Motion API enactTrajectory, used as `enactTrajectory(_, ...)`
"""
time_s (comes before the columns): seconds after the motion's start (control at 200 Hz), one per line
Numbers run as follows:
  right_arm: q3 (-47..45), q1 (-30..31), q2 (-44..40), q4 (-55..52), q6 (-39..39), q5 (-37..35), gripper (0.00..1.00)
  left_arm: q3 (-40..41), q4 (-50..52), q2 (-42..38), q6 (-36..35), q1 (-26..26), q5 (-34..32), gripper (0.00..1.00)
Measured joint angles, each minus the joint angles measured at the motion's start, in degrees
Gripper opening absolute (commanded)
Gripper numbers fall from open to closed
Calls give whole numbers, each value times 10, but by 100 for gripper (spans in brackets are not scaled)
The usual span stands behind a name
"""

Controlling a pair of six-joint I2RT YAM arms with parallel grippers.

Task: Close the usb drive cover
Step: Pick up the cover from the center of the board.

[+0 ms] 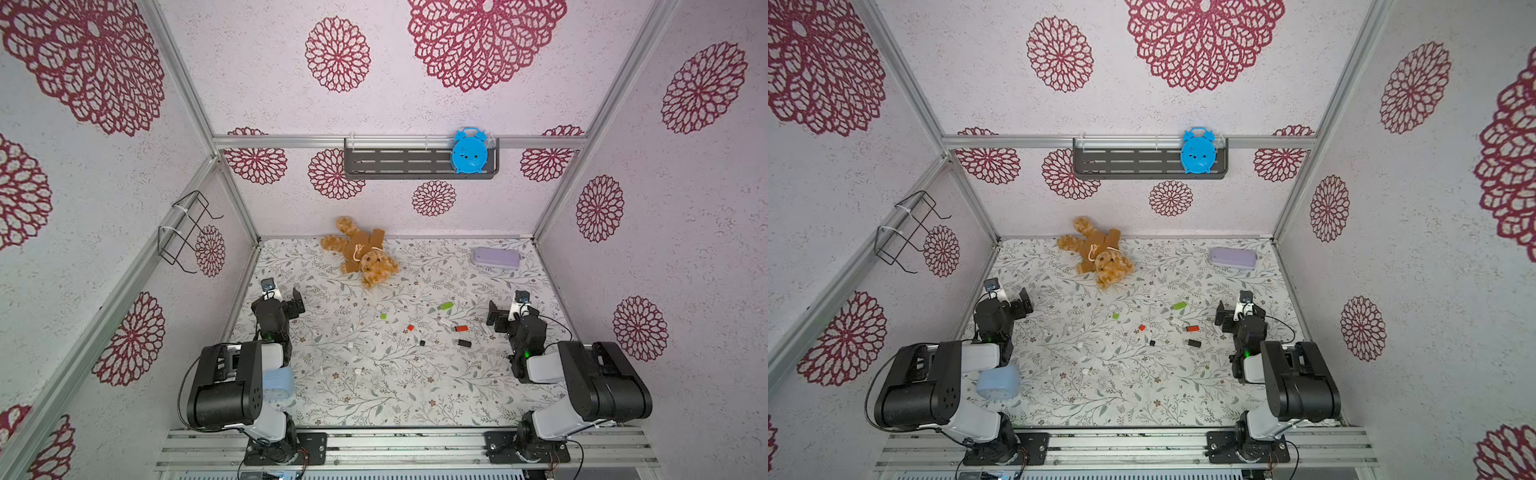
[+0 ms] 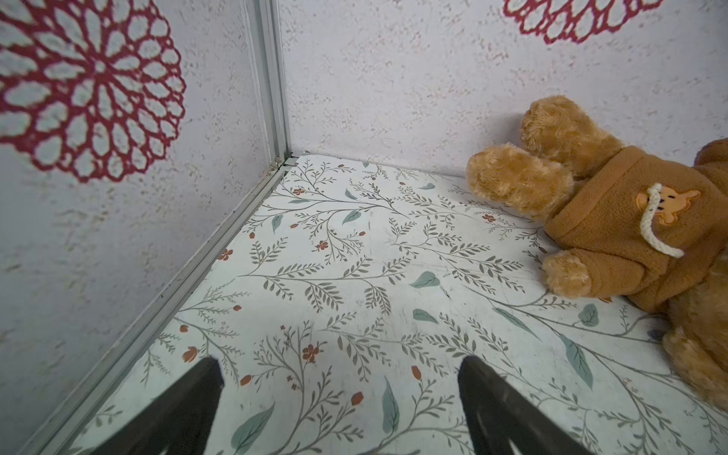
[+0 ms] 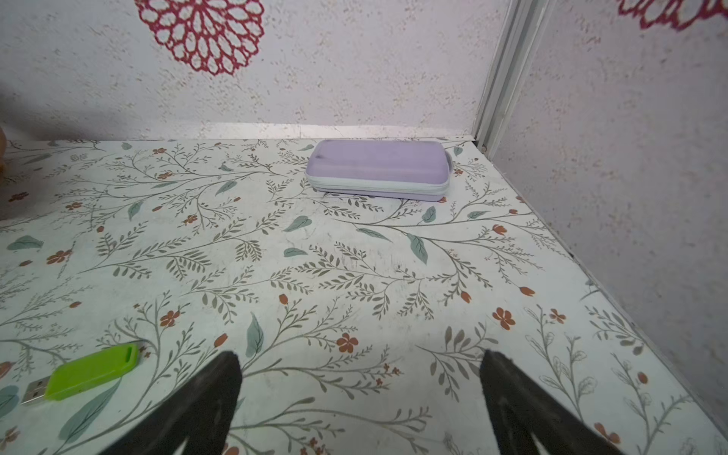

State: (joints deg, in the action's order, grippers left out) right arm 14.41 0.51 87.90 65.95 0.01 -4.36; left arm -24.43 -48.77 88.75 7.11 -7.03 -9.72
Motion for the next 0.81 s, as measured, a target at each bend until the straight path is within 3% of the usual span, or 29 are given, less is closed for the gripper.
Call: enactTrajectory(0.805,0,0,-1,-4,0,0,97,21,-18,-11,-3,4,6,97)
